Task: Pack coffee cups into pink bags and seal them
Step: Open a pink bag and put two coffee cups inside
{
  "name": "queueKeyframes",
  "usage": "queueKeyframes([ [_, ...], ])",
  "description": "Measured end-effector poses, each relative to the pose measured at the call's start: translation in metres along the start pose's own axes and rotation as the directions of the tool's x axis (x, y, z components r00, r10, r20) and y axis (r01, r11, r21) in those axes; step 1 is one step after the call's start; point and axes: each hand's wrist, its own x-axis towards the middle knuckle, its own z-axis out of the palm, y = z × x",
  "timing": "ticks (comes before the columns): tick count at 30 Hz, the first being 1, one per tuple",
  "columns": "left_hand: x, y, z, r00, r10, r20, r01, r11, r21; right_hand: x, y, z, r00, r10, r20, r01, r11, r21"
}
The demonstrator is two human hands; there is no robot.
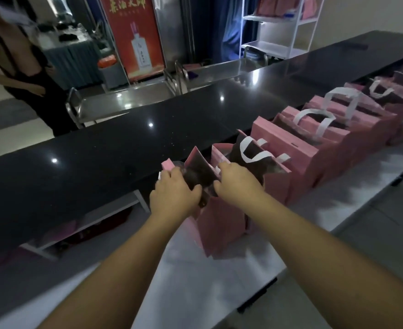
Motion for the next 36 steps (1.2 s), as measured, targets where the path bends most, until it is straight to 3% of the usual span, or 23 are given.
queueKeyframes([
  [4,0.007,0.003,0.002,0.984,-0.121,0.128,0.131,0.989,-0.075,0.027,0.004,0.007,0.992,-0.064,0.108,0.073,0.994,-0.084],
  [10,0.004,-0.007,-0.006,0.969,-0.228,0.1,0.239,0.963,-0.123,0.05,0.005,0.018,0.968,-0.133,0.214,0.161,0.98,-0.119],
  [14,-0.005,-0.019,-0.01,0.957,-0.275,0.097,0.287,0.948,-0.137,0.052,0.002,0.018,0.971,-0.121,0.204,0.143,0.985,-0.095],
  [18,-0.025,-0.039,-0.02,0.943,-0.326,0.074,0.334,0.926,-0.178,0.05,-0.007,0.025,0.98,-0.074,0.186,0.114,0.971,-0.212],
  [20,-0.04,-0.053,-0.027,0.936,-0.348,0.057,0.352,0.909,-0.223,0.044,-0.017,0.031,0.98,-0.029,0.194,0.067,0.979,-0.19],
  [23,-0.069,-0.082,-0.042,0.918,-0.397,0.007,0.381,0.878,-0.29,0.024,-0.041,0.045,0.99,-0.059,0.128,0.07,0.995,-0.077],
  [29,-0.155,-0.16,-0.072,0.85,-0.52,-0.079,0.45,0.796,-0.405,-0.051,-0.126,0.077,0.939,-0.243,0.244,0.247,0.969,0.015],
  [36,-0.294,-0.268,-0.124,0.719,-0.677,-0.158,0.538,0.686,-0.49,-0.173,-0.246,0.126,0.842,-0.408,0.352,0.431,0.902,0.017],
])
